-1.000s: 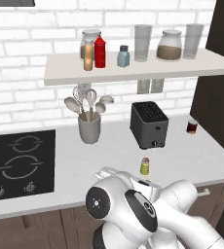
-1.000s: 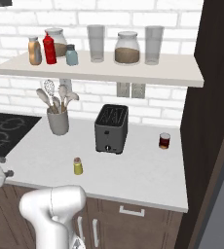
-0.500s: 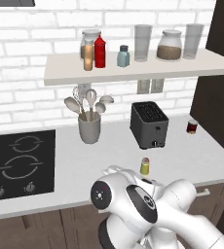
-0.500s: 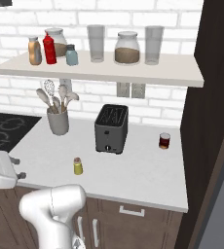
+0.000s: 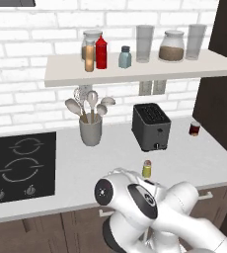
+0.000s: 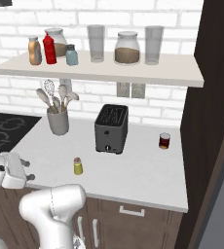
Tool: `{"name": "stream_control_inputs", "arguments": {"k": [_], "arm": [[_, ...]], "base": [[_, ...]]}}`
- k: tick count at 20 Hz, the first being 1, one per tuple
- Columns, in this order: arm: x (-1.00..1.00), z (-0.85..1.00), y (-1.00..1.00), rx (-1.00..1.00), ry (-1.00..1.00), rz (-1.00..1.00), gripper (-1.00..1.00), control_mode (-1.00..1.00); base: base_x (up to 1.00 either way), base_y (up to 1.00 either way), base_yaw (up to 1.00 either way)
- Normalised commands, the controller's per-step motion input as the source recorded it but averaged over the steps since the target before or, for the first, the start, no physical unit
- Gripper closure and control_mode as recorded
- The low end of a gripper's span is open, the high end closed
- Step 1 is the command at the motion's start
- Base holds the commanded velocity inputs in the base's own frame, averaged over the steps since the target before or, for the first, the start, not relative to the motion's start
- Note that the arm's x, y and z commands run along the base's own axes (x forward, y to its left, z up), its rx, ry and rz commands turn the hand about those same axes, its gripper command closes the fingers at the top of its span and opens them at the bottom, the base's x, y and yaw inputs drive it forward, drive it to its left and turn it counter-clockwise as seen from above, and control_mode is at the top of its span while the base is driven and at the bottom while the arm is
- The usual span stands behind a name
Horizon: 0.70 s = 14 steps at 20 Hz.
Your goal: Put the shaker and condiment bottle from the counter next to their counterparts in the cabinet.
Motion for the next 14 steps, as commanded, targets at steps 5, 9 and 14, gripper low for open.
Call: {"name": "stream_control_inputs", "arguments": {"k": [5,9,14], "arm": [[0.01,-0.31,-0.23,0.00,-0.06,0.00,-1.00,-1.00],[0.10,-0.20,-0.44,0.00,-0.08,0.01,-1.00,-1.00],[0.21,-0.11,-0.37,0.00,-0.05,0.01,-1.00,-1.00]], "base": [[0.00,0.00,0.00],[0.00,0.00,0.00],[0.00,0.00,0.00]]}}
